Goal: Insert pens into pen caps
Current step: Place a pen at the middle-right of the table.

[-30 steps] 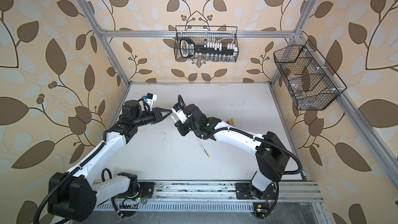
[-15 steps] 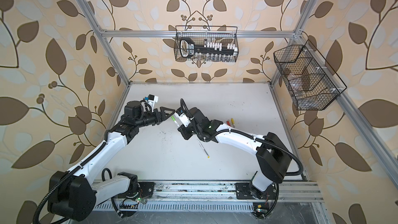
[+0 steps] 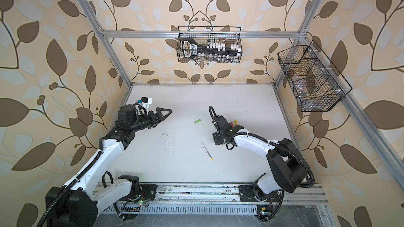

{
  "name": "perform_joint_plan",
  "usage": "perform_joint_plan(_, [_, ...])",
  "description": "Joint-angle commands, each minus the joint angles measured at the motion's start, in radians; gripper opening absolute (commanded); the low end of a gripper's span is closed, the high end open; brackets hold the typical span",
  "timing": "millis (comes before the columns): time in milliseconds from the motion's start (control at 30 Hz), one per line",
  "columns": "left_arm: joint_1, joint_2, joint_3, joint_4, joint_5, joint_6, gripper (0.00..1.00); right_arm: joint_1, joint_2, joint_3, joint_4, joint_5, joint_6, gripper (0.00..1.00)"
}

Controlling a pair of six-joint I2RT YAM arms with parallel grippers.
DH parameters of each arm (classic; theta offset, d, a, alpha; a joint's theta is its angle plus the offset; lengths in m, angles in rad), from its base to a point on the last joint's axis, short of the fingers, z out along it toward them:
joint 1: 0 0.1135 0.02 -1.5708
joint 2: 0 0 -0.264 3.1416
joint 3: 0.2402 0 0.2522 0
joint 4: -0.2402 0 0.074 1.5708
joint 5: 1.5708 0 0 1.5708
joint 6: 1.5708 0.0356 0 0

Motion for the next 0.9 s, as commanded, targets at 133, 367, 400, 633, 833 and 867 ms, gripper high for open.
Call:
perform_joint_plan(133, [0.002, -0.03, -0.007, 0.027, 0.021, -0.003, 0.99, -0.041, 0.082, 0.054, -0.129, 0.211, -0.03, 0.11])
perform_joint_plan(367, [0.001, -0.032, -0.016, 0.031, 0.018, -0.007, 0.99, -0.06, 0.204, 0.134, -0.188, 0.267, -0.041, 0.15])
perform_joint_plan(400, [0.002, -0.032, -0.018, 0.033, 0.018, -0.009, 0.99, -0.06, 0.22, 0.142, -0.195, 0.271, -0.044, 0.16])
perform_joint_plan(633, [0.002, -0.023, -0.018, 0.019, 0.017, -0.008, 0.99, -0.018, 0.261, 0.209, -0.23, 0.318, -0.043, 0.49])
perform_joint_plan(833, [0.001, -0.041, 0.001, -0.109, -0.071, 0.028, 0.99, 0.046, 0.265, 0.283, -0.195, 0.248, -0.096, 0.71])
perform_joint_plan(867, [0.003, -0.043, 0.011, -0.155, -0.099, 0.044, 0.99, 0.043, 0.264, 0.295, -0.177, 0.203, -0.106, 0.74])
